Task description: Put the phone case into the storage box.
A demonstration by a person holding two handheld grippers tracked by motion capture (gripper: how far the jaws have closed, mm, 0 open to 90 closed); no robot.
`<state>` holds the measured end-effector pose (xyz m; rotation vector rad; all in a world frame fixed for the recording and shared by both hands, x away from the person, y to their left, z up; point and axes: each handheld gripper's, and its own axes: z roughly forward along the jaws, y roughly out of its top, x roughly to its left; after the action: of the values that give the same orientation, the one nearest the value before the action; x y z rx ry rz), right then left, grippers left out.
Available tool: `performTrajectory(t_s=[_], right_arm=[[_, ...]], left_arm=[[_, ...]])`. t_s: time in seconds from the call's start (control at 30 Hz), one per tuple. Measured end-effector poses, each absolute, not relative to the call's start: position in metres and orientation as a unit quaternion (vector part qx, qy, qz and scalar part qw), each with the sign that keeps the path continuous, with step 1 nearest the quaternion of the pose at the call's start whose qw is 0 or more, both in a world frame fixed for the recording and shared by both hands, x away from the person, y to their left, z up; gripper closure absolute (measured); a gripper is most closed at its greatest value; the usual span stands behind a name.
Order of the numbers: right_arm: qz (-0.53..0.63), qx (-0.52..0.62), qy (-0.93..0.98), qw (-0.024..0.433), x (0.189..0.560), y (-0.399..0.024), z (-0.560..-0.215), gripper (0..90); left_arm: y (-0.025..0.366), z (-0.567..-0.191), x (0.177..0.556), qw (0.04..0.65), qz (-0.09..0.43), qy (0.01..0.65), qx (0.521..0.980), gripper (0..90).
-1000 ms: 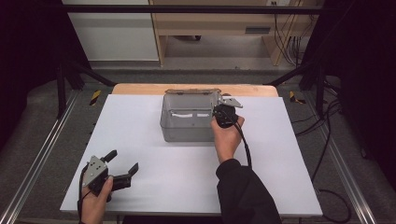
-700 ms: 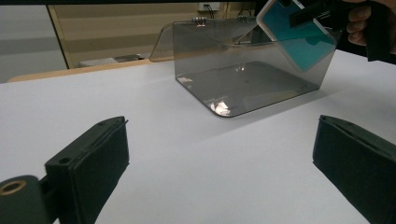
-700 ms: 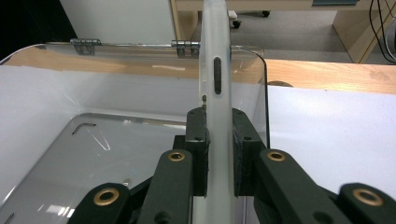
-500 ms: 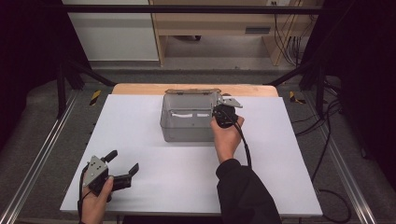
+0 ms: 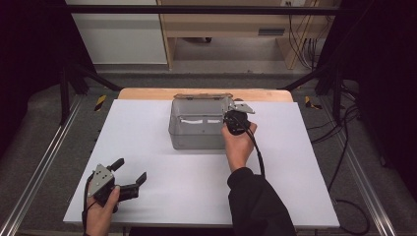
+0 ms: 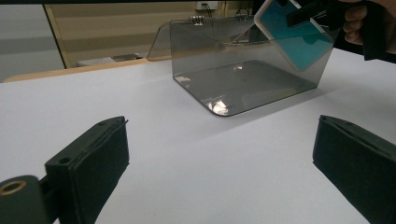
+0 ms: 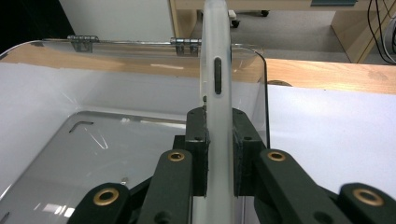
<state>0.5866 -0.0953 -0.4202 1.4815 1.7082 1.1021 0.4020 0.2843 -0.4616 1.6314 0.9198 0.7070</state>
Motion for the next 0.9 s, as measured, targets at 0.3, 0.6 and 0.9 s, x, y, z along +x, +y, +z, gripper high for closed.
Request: performTrajectory(t_s=[0.3,0.6,0.9], right_arm=[[0.416,0.561,0.646,0.308,0.5866,-0.0953,-0.4208,80.0],[0.413,0.560,0.648,0.309,0.5870,-0.0950,-0.4214,79.8],[0.405,0.560,0.649,0.318,0.5875,-0.0954,-0.4214,79.2]], left_arm=[[0.2842,-0.4616,0.4020,0.540,0.297,0.386,0.686,3.5],[0.2839,-0.4617,0.4020,0.540,0.296,0.386,0.687,3.5],[0.2838,-0.4617,0.4020,0.541,0.294,0.386,0.687,3.5]])
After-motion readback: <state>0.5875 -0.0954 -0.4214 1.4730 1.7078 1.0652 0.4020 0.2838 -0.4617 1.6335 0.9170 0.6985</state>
